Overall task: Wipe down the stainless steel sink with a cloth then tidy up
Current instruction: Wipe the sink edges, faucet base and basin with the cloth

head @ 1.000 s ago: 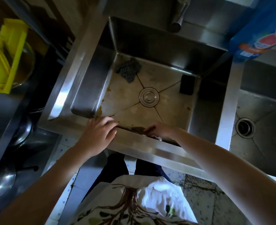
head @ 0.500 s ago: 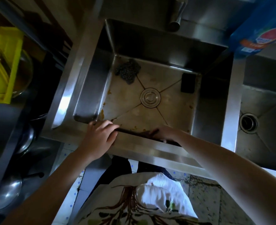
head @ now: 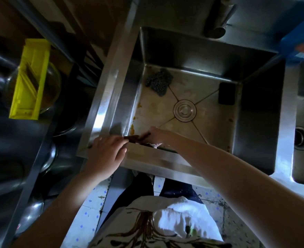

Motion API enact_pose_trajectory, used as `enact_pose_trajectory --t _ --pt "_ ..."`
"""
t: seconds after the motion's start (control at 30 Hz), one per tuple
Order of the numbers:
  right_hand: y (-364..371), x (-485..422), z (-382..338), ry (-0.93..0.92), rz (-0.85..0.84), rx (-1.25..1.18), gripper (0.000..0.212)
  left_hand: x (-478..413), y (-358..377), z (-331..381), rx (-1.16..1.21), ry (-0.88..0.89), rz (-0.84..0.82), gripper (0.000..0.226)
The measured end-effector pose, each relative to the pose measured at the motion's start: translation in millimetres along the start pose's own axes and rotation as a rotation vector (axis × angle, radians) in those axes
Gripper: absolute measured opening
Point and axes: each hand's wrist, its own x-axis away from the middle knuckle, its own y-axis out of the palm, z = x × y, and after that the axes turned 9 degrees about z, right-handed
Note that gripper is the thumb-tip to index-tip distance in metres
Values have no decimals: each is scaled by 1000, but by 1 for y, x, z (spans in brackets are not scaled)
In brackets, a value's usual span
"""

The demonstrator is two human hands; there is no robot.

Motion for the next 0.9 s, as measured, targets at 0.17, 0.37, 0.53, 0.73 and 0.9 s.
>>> enact_pose_trajectory --t 0.17,0.37,0.53,0.73,0.9 --pt "-24 20 41 23 122 178 21 -1 3 11 -6 29 5 50" --pt "-74 57 123 80 214 328 24 -8 21 43 13 61 -35 43" --pt "-107 86 171 112 240 441 25 -11 36 69 18 89 -9 46" --pt "-132 98 207 155 244 542 22 -15 42 93 8 97 16 43" --pt "-136 97 216 198 281 591 25 -14 39 95 6 59 17 46"
